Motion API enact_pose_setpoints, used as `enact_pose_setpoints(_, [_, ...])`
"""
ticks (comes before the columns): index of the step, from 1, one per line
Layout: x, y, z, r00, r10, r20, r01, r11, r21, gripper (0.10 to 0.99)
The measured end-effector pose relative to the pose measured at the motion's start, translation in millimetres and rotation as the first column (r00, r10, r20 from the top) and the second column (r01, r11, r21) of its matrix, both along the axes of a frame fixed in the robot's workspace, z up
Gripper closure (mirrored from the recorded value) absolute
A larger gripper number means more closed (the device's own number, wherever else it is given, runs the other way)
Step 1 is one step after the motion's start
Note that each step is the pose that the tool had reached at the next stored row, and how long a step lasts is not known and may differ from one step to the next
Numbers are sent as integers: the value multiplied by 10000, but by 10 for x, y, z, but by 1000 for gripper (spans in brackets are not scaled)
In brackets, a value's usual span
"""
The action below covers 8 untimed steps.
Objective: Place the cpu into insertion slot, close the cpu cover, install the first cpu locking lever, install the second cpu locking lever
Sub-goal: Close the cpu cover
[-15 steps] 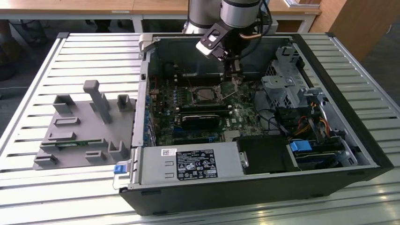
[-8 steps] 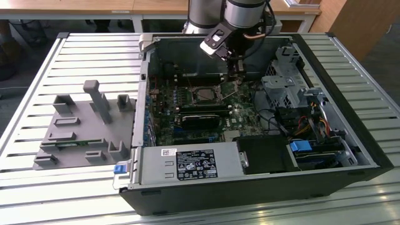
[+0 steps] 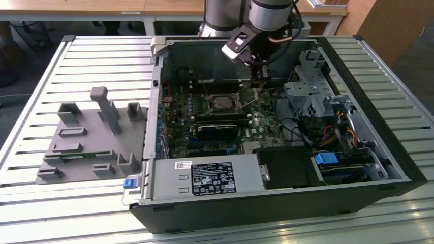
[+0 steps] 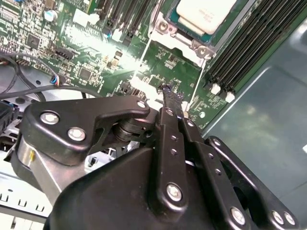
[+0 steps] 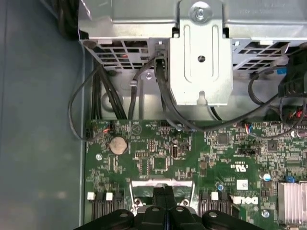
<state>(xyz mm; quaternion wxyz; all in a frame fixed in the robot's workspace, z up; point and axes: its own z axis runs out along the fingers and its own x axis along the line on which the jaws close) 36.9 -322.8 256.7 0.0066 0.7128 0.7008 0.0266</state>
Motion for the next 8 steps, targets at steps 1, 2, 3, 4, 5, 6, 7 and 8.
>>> enact_pose_setpoints(1, [14,3,-3,10000,0,-2,0,10000,-2,976])
enact_pose_setpoints(2, [26,5,-7,10000,0,-4,0,10000,-3,976])
enact_pose_setpoints(3, [39,8,-11,10000,1,-8,-1,10000,-2,976])
enact_pose_setpoints(4, [51,10,-16,10000,0,-10,0,10000,-3,976])
enact_pose_setpoints(5, [61,12,-18,10000,-1,-12,1,10000,-3,976])
enact_pose_setpoints(6, [71,12,-19,10000,-3,-14,3,10000,-4,976])
enact_pose_setpoints(7, [84,14,-21,10000,-6,-14,6,10000,-4,976])
enact_pose_setpoints(8, [100,17,-23,10000,-12,-14,12,10000,-4,976])
